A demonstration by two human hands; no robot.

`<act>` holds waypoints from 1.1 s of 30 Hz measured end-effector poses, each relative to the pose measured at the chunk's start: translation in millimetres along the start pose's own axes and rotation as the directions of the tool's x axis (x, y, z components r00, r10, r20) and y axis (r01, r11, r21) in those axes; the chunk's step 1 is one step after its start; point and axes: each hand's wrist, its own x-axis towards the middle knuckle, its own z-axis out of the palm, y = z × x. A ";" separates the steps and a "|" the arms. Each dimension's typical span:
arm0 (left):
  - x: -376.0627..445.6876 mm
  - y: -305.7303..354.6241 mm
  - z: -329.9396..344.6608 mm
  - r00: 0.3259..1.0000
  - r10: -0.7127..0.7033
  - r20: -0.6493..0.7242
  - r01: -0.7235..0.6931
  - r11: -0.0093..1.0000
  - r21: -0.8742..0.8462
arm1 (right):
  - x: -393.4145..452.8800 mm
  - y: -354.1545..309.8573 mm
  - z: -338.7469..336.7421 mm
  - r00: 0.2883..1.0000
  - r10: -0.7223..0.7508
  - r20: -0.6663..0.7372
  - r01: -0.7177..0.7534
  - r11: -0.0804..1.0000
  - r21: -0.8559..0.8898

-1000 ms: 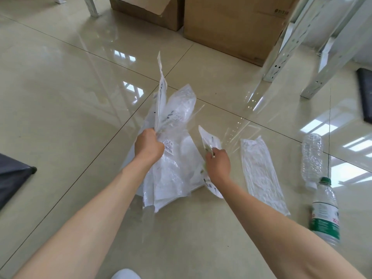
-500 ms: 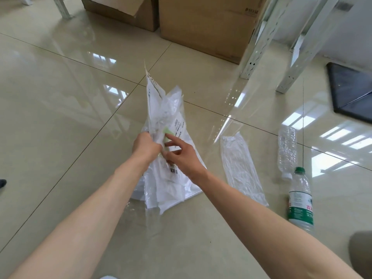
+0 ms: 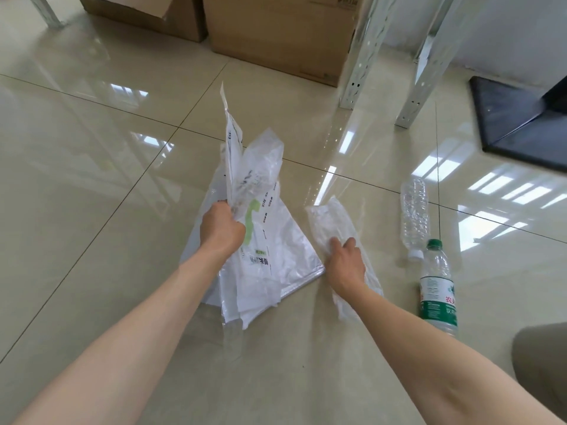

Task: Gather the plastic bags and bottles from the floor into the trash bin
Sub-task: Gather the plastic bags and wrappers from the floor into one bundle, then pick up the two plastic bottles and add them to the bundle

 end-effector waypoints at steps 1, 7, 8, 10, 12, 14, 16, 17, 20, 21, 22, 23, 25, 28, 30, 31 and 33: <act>-1.4 1.6 5.5 1.000 0.001 0.015 -0.001 1.000 -0.009 | 4.5 1.3 -1.0 1.000 -0.006 0.017 0.005 0.997 0.080; -14.1 19.1 26.3 0.993 0.046 0.104 -0.048 0.999 0.015 | 15.1 -33.7 -31.3 0.989 0.088 0.118 -0.147 0.600 0.787; -17.3 24.3 28.7 0.990 0.056 0.127 -0.057 0.998 0.008 | 11.5 -43.8 -37.5 0.993 0.048 0.109 -0.117 0.530 0.840; -23.0 34.8 34.8 0.982 0.063 0.178 -0.044 0.993 -0.110 | 3.2 -61.4 -48.0 0.992 -0.058 0.114 -0.082 0.395 0.915; -28.2 45.4 39.8 0.978 0.032 0.208 0.044 0.936 -0.350 | -6.6 -73.5 -56.7 0.975 -0.153 0.163 -0.119 0.265 0.957; -32.6 55.0 43.7 0.977 -0.007 0.213 0.110 0.873 -0.475 | -11.7 -73.7 -62.7 0.962 -0.191 0.193 -0.152 0.210 0.966; -38.2 63.1 47.1 0.974 0.015 0.224 0.103 0.857 -0.505 | -13.6 -65.3 -64.5 0.957 -0.228 0.181 -0.126 0.235 0.964; -40.7 66.7 47.7 0.974 0.022 0.225 0.099 0.855 -0.509 | -14.4 -60.6 -65.1 0.954 -0.245 0.173 -0.106 0.265 0.958; -45.7 76.1 57.8 0.976 -0.013 0.216 0.114 0.879 -0.462 | -19.5 -42.9 -75.8 0.944 -0.277 0.179 -0.086 0.318 0.944; -46.8 78.5 62.0 0.980 -0.032 0.198 0.116 0.896 -0.429 | -21.1 -36.5 -80.3 0.938 -0.291 0.190 -0.093 0.318 0.944; -47.4 80.1 64.5 0.984 -0.046 0.174 0.112 0.913 -0.393 | -23.0 -31.1 -85.6 0.930 -0.305 0.204 -0.097 0.332 0.938; -48.3 81.7 68.0 0.987 -0.051 0.151 0.102 0.932 -0.349 | -24.8 -23.7 -90.9 0.927 -0.304 0.217 -0.095 0.369 0.924; -54.0 86.8 73.2 0.992 -0.035 0.122 0.063 0.970 -0.236 | -27.3 -3.3 -101.0 0.950 -0.227 0.215 -0.064 0.531 0.845; -63.8 100.0 78.3 0.995 0.002 0.101 0.008 0.995 -0.102 | -27.4 45.7 -105.4 0.992 0.120 0.049 -0.127 0.822 0.555; -69.2 111.8 81.6 0.994 0.033 0.100 -0.027 0.998 -0.060 | -29.0 85.4 -106.0 0.928 0.369 -0.057 -0.311 0.847 0.432; -71.3 117.2 84.1 0.993 0.051 0.104 -0.046 0.998 -0.045 | -30.4 104.7 -104.7 0.890 0.450 -0.072 -0.391 0.835 0.387; -77.9 128.2 89.5 0.990 0.070 0.125 -0.069 0.997 -0.017 | -35.3 137.1 -100.2 0.843 0.538 -0.020 -0.506 0.804 0.312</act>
